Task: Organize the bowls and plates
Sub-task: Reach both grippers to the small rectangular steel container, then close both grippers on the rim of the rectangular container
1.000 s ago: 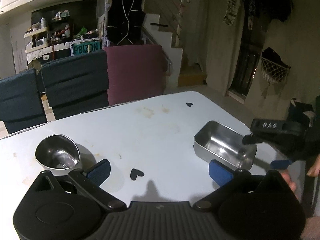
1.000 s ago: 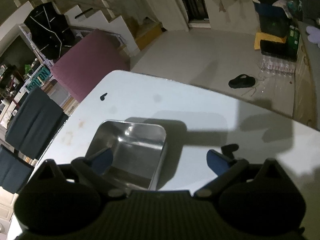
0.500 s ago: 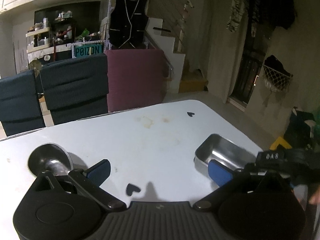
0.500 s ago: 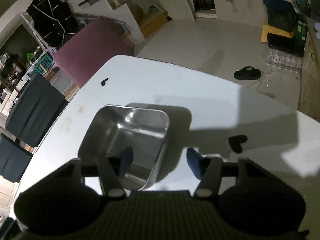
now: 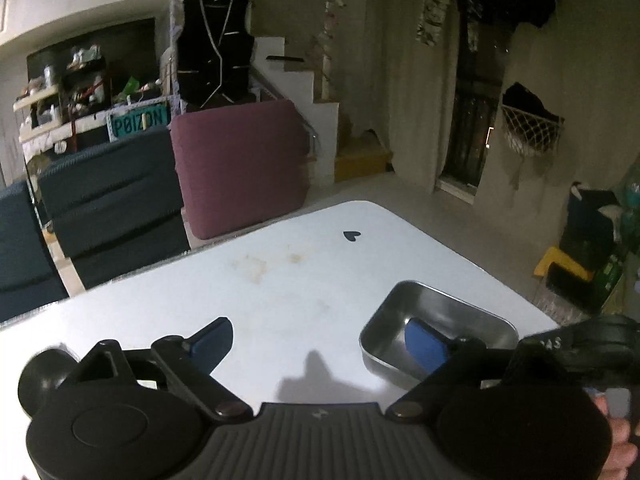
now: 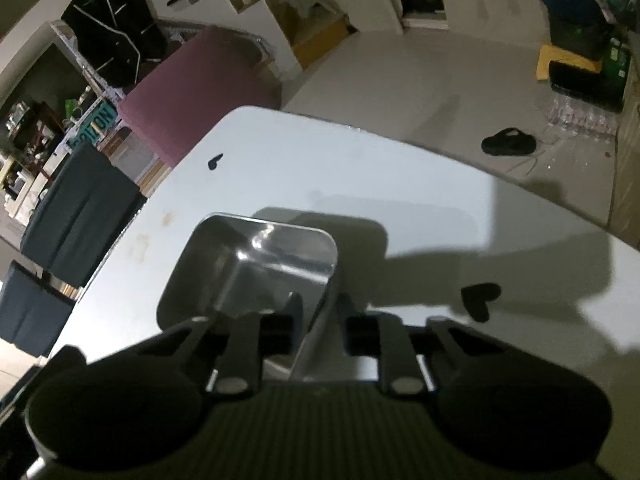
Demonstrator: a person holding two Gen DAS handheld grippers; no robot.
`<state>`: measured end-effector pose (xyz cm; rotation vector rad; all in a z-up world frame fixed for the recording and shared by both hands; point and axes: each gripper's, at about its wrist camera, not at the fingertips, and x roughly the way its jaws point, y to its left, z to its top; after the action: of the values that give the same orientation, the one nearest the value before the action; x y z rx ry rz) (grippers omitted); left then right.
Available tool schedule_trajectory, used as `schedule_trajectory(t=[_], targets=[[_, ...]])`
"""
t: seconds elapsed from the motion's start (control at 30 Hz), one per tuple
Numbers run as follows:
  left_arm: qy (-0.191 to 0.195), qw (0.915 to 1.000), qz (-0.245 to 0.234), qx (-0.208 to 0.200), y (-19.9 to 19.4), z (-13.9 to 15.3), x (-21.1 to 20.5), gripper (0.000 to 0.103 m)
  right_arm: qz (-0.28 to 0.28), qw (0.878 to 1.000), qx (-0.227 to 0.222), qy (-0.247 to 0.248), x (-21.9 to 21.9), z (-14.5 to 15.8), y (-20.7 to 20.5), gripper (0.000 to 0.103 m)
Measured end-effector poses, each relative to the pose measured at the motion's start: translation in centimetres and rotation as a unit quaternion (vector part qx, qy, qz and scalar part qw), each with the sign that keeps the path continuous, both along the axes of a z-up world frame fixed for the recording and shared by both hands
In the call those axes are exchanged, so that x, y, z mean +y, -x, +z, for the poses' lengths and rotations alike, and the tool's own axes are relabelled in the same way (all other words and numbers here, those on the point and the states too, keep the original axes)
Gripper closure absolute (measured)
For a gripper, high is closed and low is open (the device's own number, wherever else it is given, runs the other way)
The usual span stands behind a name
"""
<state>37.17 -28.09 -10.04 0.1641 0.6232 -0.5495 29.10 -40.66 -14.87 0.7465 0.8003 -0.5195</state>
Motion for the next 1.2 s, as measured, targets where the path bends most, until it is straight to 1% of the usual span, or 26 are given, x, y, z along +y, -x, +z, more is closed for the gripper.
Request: schedule_trajectory(t=[0.1,0.27,0.3,0.37,0.4,0.47,0.63,0.7,0.77,0.8,0.87,0.97,1.0,1.1,1.13,1.2], targets=[[-0.010,0.9999,-0.007,-0.004,-0.8,-0.1,-1.0,0.012,0.009,1.000,-0.001,-0.005,-0.2,0.1,-0.2,0.088],[-0.034,0.9992,-0.021,-0.007,-1.8,-1.0,-2.4,0.018,0.026,1.000,0.005,0.003,-0.3,0.3,-0.4,0.091],[-0.041,0.9989,-0.023,-0.003,-2.0,-1.3,-2.7,0.020,0.028,1.000,0.003,0.004,-0.3,0.4,-0.4,0.091],[-0.048,0.9984,-0.029,0.012,-2.4,-2.0,-2.9,0.029,0.036,0.999,0.000,0.008,-0.5,0.3,-0.3,0.093],[-0.047,0.9983,-0.029,0.021,-2.6,-2.4,-2.8,0.031,0.042,0.999,-0.001,0.014,-0.5,0.3,-0.3,0.095],[-0.041,0.9980,-0.028,0.039,-3.0,-3.0,-2.6,0.039,0.050,0.999,-0.003,0.021,-0.5,0.3,-0.4,0.097],[-0.022,0.9955,-0.025,0.089,-3.5,-4.1,-1.8,0.052,0.062,0.998,-0.004,0.032,-0.3,0.3,-0.4,0.098],[-0.013,0.9945,-0.024,0.102,-3.5,-4.2,-1.5,0.055,0.063,0.998,-0.004,0.031,-0.4,0.3,-0.4,0.097],[-0.003,0.9936,-0.024,0.110,-3.5,-4.1,-1.4,0.064,0.065,0.998,-0.003,0.021,-0.6,0.2,-0.2,0.093],[0.001,0.9932,-0.025,0.114,-3.5,-4.1,-1.4,0.067,0.068,0.998,0.000,0.015,-0.7,0.2,-0.3,0.093],[0.011,0.9922,-0.026,0.121,-3.3,-4.1,-1.5,0.078,0.076,0.997,0.006,0.018,-0.6,0.3,-0.2,0.093],[0.010,0.9887,-0.024,0.148,-3.3,-4.7,-1.9,0.086,0.093,0.995,0.020,0.029,-0.2,0.4,-0.3,0.093],[0.005,0.9881,-0.026,0.151,-3.2,-4.9,-2.0,0.088,0.098,0.994,0.025,0.030,0.0,0.4,-0.3,0.094],[0.002,0.9873,-0.031,0.156,-2.7,-5.1,-2.2,0.098,0.105,0.994,0.025,0.034,0.1,0.5,-0.1,0.097],[0.004,0.9874,-0.029,0.156,-2.5,-5.0,-2.2,0.100,0.105,0.994,0.023,0.034,0.0,0.6,-0.1,0.097],[0.007,0.9884,-0.024,0.150,-2.0,-4.5,-2.1,0.100,0.107,0.993,0.019,0.035,0.1,0.8,0.0,0.097]])
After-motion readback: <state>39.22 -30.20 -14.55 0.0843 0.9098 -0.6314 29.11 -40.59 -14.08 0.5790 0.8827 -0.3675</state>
